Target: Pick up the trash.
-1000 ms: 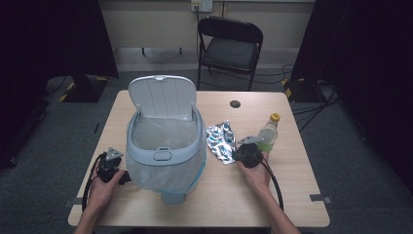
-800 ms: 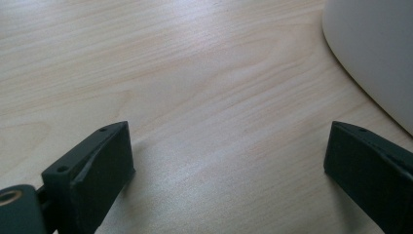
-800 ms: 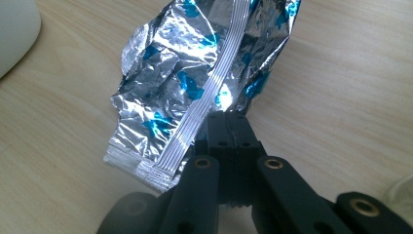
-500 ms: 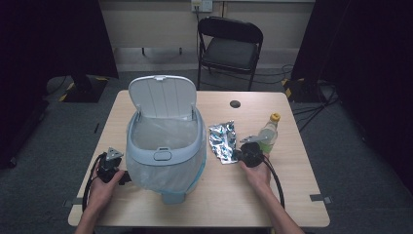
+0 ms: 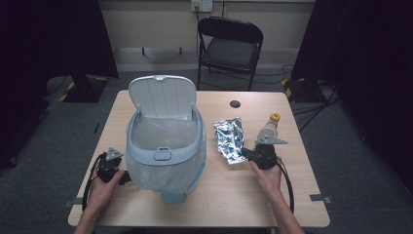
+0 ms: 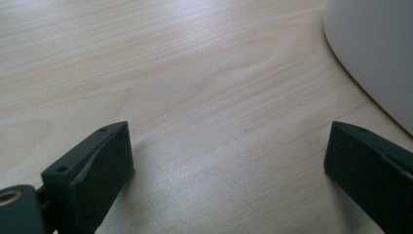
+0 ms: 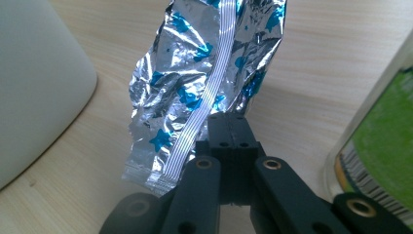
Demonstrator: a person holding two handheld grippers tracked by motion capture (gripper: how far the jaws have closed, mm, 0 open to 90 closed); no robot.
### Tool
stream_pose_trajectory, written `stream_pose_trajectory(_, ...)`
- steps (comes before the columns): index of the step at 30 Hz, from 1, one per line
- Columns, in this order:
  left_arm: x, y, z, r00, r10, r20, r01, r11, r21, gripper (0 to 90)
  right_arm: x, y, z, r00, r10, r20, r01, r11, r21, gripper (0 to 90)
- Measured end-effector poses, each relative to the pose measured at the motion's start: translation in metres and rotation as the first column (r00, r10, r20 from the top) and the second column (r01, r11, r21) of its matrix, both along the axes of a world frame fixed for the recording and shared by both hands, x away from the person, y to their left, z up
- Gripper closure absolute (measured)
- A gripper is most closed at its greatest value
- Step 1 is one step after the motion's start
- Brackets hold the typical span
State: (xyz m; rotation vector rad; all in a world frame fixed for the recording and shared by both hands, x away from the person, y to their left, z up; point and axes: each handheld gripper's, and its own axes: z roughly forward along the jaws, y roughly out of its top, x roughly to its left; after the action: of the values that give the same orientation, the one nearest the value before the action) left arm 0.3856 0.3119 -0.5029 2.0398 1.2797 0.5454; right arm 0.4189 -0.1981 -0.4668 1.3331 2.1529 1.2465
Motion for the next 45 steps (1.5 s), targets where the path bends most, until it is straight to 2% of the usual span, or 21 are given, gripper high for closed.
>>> stream_pose_trajectory(8,0.001,0.0,0.0,1.0,-0.008,-0.002,0.008,1.0,-0.002,2.8,-0.002,0.001,0.01,0.9996,0.004,0.03,-0.004,1.0,0.006,90.0)
stream_pose_trajectory(15,0.001,0.0,0.0,1.0,-0.009,-0.003,0.009,1.0,-0.003,2.8,-0.012,-0.004,0.022,0.9972,0.012,0.074,-0.013,1.0,0.015,90.0)
stream_pose_trajectory(21,0.001,0.0,0.0,1.0,-0.008,-0.002,0.008,1.0,-0.002,2.8,-0.018,-0.01,0.033,0.9954,0.003,0.096,-0.01,0.997,0.073,90.0)
stream_pose_trajectory(32,0.001,0.0,0.0,1.0,-0.009,-0.002,0.009,1.0,-0.003,2.8,-0.025,-0.019,0.05,0.9903,-0.012,0.138,-0.003,0.994,0.108,90.0)
stream_pose_trajectory(39,0.001,0.0,0.0,1.0,-0.009,-0.003,0.009,1.0,-0.001,2.7,-0.033,-0.022,0.067,0.9831,-0.004,0.183,-0.024,0.989,0.149,90.0)
stream_pose_trajectory(45,0.001,0.0,0.0,1.0,-0.008,-0.002,0.008,1.0,-0.002,2.7,-0.037,-0.021,0.074,0.979,0.008,0.204,-0.042,0.985,0.165,90.0)
